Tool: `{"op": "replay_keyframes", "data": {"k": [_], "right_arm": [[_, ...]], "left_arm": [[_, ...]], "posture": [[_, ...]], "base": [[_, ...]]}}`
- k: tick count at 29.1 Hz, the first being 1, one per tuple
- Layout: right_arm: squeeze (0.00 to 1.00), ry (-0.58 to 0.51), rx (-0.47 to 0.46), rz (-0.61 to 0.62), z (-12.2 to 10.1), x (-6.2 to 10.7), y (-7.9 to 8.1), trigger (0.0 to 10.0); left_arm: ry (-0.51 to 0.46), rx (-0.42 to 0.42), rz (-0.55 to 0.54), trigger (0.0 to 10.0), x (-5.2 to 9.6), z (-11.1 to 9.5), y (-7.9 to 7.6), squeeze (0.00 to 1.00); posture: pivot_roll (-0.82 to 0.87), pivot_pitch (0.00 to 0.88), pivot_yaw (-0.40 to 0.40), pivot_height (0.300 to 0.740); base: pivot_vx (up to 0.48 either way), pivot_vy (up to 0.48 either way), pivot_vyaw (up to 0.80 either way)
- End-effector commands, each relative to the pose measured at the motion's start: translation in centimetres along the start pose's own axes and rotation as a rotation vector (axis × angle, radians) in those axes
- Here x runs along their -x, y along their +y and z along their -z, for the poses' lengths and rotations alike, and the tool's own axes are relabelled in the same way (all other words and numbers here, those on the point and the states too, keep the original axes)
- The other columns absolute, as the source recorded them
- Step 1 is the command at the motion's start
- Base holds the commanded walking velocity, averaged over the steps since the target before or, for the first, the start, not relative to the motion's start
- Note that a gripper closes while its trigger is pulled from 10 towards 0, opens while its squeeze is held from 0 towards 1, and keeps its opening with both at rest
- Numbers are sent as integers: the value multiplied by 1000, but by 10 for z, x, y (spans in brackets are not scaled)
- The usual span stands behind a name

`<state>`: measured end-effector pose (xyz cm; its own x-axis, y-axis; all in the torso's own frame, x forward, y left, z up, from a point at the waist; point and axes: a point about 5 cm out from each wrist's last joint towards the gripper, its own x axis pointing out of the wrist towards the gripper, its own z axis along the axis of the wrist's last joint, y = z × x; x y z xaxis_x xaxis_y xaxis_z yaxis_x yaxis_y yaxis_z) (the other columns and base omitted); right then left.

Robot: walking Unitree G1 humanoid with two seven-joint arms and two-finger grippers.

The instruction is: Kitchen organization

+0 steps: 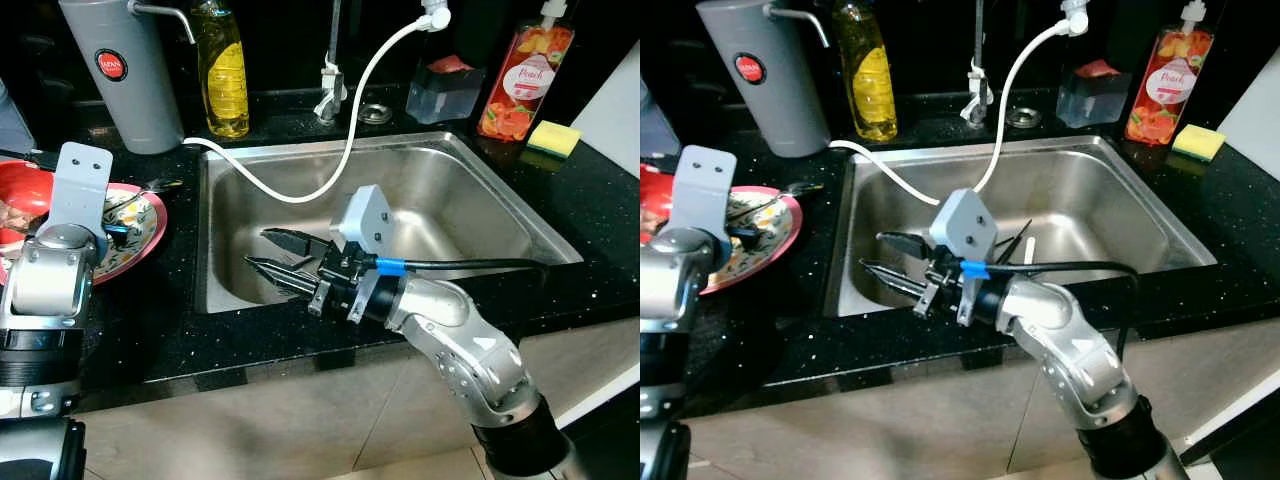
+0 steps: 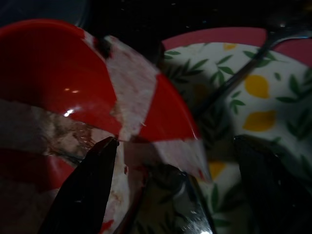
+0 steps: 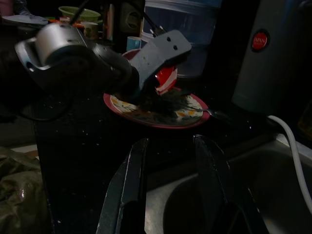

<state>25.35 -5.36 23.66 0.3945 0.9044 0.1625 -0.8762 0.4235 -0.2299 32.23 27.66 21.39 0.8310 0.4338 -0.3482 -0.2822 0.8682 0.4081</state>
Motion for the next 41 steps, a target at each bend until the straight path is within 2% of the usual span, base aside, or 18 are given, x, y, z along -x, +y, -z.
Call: {"op": "replay_keyframes", "data": {"k": [1,2,3,4,5,6,18,24,25,26,27,31,33,34,37,38,40,41], "right_arm": [[0,-10,-1,-1,-4,1,-1,10000],[0,-10,-1,4,-4,1,-1,10000],[0,-10,-1,4,-4,1,-1,10000],[0,-10,-1,6,-4,1,-1,10000],[0,-11,-1,10,-4,1,-2,10000],[0,-11,-1,14,-4,1,-2,10000],[0,-8,-6,23,-3,1,-4,10000],[0,-8,-6,26,-3,1,-5,10000],[0,-8,-6,28,-3,1,-5,10000],[0,-8,-6,30,-3,1,-6,10000],[0,-8,-6,30,-3,1,-6,10000],[0,-10,-4,44,-4,1,-8,10000],[0,-10,-4,44,-4,1,-8,10000],[0,-10,-1,59,-4,2,-9,10000],[0,-10,1,68,-4,2,-11,10000],[0,-1,13,109,-3,2,-16,10000],[0,-1,13,109,-3,2,-16,10000],[0,10,23,151,-2,2,-21,10000]], "left_arm": [[35,-42,-47,10000,-6,10,6,0],[31,-55,-59,5608,-7,11,7,0],[31,-55,-59,5608,-7,11,7,0],[28,-62,-66,4196,-7,12,7,0],[25,-72,-67,510,-8,13,7,0],[24,-77,-69,0,-8,14,6,0],[-45,-120,-94,0,-8,5,7,0],[-124,-153,-103,0,-6,-7,6,0],[-185,-169,-107,6510,-2,-17,5,0],[-256,-193,-118,10000,2,-28,3,0],[-256,-193,-118,10000,2,-28,3,0],[-468,-256,-69,10000,18,-63,-8,0],[-468,-256,-69,10000,18,-63,-8,0],[-528,-260,34,10000,25,-75,-22,0],[-546,-257,87,10000,27,-79,-29,0],[-570,-257,207,10000,32,-84,-43,0],[-570,-257,207,10000,32,-84,-43,0],[-589,-259,309,10000,36,-88,-56,0]], "posture": [[82,0,21,740],[82,0,21,740],[82,0,21,740],[82,0,21,740],[82,0,21,740],[82,0,21,740],[77,0,17,740],[76,0,15,740],[76,0,15,740],[75,0,14,740],[75,0,14,740],[75,0,14,740],[75,0,14,740],[65,0,21,740],[64,0,21,740],[60,0,19,740],[60,0,19,740],[58,0,18,740]], "base": [[0,0,0],[0,0,0],[0,0,0],[0,0,0],[0,0,0],[0,0,0],[0,0,0],[0,0,0],[0,0,0],[0,0,0],[0,0,0],[0,0,0],[0,0,0],[0,0,0],[0,0,0],[0,0,0],[0,0,0],[0,0,0]]}}
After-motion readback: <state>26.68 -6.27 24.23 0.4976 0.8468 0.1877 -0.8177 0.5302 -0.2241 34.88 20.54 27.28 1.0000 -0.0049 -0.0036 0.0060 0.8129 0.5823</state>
